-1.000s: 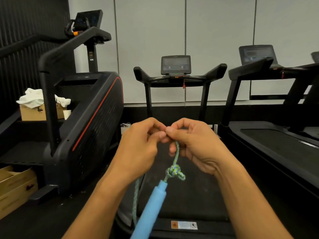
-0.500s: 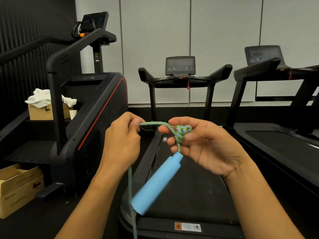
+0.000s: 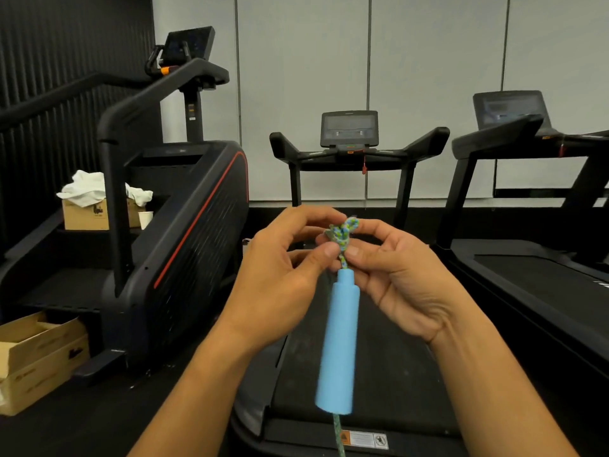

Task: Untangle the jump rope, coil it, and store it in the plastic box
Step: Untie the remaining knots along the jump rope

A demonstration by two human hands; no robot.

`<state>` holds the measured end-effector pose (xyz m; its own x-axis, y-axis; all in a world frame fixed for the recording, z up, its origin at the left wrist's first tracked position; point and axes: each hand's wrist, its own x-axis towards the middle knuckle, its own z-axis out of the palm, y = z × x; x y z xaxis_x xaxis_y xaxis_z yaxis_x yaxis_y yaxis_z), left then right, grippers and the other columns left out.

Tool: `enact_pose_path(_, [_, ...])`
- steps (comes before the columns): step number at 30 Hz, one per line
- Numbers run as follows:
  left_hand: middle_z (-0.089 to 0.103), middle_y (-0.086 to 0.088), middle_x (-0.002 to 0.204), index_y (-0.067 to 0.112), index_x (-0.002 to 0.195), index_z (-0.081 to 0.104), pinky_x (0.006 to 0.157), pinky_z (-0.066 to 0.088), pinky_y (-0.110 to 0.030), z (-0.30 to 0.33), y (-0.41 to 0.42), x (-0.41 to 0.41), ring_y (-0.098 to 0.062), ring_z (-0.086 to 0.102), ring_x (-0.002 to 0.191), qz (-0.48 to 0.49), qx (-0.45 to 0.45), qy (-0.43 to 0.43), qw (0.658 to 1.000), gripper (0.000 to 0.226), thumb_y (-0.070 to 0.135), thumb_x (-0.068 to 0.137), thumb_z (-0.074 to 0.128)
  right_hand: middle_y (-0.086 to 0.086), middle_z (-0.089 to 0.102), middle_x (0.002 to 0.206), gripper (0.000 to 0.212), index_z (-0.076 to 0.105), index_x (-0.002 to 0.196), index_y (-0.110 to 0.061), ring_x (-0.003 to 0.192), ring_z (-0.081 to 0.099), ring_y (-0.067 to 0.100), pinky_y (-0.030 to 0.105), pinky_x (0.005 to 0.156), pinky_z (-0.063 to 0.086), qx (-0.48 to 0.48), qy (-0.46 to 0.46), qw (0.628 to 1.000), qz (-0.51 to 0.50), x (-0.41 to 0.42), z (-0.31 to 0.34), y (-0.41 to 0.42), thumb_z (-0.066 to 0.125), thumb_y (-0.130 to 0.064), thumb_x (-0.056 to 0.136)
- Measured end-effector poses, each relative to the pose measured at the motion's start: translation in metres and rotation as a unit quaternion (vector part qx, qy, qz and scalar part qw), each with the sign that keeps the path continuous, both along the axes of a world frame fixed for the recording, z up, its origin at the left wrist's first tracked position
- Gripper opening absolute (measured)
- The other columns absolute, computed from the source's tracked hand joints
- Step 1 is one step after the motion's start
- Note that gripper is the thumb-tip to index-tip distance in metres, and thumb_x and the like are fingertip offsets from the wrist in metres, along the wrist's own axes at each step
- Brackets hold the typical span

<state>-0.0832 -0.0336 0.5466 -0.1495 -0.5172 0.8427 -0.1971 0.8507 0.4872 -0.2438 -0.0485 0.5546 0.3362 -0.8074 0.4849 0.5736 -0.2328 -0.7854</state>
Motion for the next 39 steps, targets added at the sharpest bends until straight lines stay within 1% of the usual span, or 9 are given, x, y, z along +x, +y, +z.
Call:
enact_pose_path(3, [0.068,0.008,0.103,0.026,0.113,0.068,0.08,0.06,-0.033,-0.001,-0.003,0.003,-0.014,0.068,0.097,0.046,-0.006,0.009,0.999,0.038,-0.001,0.086,0.068,0.022,0.073,0.089,0.026,0.053,0.108,0.0,0.076,0.074,0.029,0.037,0.065,0.062,0.006,0.015,0.999,-0.034,0.004,-0.002,0.001,0.055,0.014,0.086])
enact_pose_path(10, [0.071,0.007,0.083,0.024,0.086,0.067,0.075,0.06,-0.048,-0.002,-0.01,0.0,-0.014,0.07,0.081,0.113,0.001,0.088,0.99,0.008,0.023,0.085,0.075,0.018,0.072,0.083,0.015,0.064,0.101,-0.006,0.073,0.072,0.03,0.043,0.07,0.062,-0.12,0.117,0.968,-0.188,0.013,-0.003,0.005,0.059,0.005,0.092])
enact_pose_path(15, [0.073,-0.001,0.075,0.021,0.08,0.067,0.071,0.058,-0.051,-0.005,-0.01,-0.001,-0.022,0.071,0.074,0.14,0.021,0.102,0.985,0.026,0.046,0.082,0.071,0.007,0.073,0.095,0.031,0.07,0.106,-0.02,0.083,0.074,0.025,0.034,0.08,0.061,-0.236,0.211,0.907,-0.276,0.016,-0.003,0.007,0.072,0.002,0.084])
enact_pose_path(18, [0.074,-0.011,0.079,0.011,0.083,0.067,0.076,0.058,-0.055,-0.004,-0.01,-0.002,-0.033,0.072,0.079,0.099,0.057,0.13,0.985,0.037,0.048,0.083,0.073,0.001,0.076,0.089,0.024,0.072,0.104,-0.018,0.081,0.075,0.015,0.027,0.075,0.06,-0.228,0.211,0.906,-0.289,0.013,-0.002,0.006,0.072,-0.002,0.086])
enact_pose_path(23, [0.073,-0.003,0.071,0.007,0.08,0.068,0.064,0.054,-0.02,-0.001,-0.01,-0.001,-0.012,0.07,0.069,0.039,0.096,0.137,0.985,0.026,0.019,0.099,0.054,0.0,0.078,0.088,0.018,0.073,0.101,-0.017,0.083,0.075,0.01,0.023,0.072,0.057,-0.207,0.229,0.904,-0.296,0.003,-0.001,0.003,0.069,-0.004,0.088])
enact_pose_path(26, [0.073,0.002,0.072,0.011,0.081,0.07,0.068,0.051,-0.021,-0.002,-0.009,0.0,-0.005,0.068,0.072,0.036,0.096,0.128,0.986,0.028,0.014,0.101,0.051,0.003,0.078,0.088,0.016,0.071,0.101,-0.016,0.083,0.075,0.015,0.026,0.072,0.057,-0.164,0.217,0.921,-0.277,0.004,-0.003,0.0,0.064,-0.005,0.092])
enact_pose_path(31, [0.069,-0.002,0.106,0.02,0.102,0.077,0.08,0.05,-0.016,-0.002,-0.006,0.002,-0.007,0.069,0.099,0.06,0.012,0.044,0.997,0.022,0.005,0.094,0.062,0.008,0.078,0.093,0.02,0.066,0.112,-0.011,0.085,0.076,0.027,0.04,0.08,0.061,-0.069,0.161,0.967,-0.188,0.006,-0.006,-0.003,0.05,-0.007,0.1])
enact_pose_path(36, [0.071,0.01,0.1,0.022,0.101,0.077,0.078,0.04,-0.002,-0.003,0.0,-0.004,0.005,0.063,0.095,0.123,-0.004,0.008,0.992,0.027,0.001,0.085,0.072,0.009,0.078,0.092,0.021,0.066,0.113,-0.011,0.081,0.076,0.024,0.038,0.077,0.061,-0.066,0.163,0.965,-0.195,0.008,-0.008,-0.005,0.05,-0.007,0.101])
enact_pose_path(39, [0.074,0.012,0.094,0.029,0.094,0.072,0.077,0.048,-0.012,-0.005,-0.006,-0.005,-0.004,0.069,0.094,0.131,0.018,0.059,0.989,0.017,0.018,0.082,0.079,0.009,0.077,0.086,0.019,0.067,0.109,-0.014,0.078,0.076,0.024,0.034,0.07,0.06,-0.091,0.15,0.96,-0.219,0.011,-0.008,-0.003,0.056,-0.005,0.098])
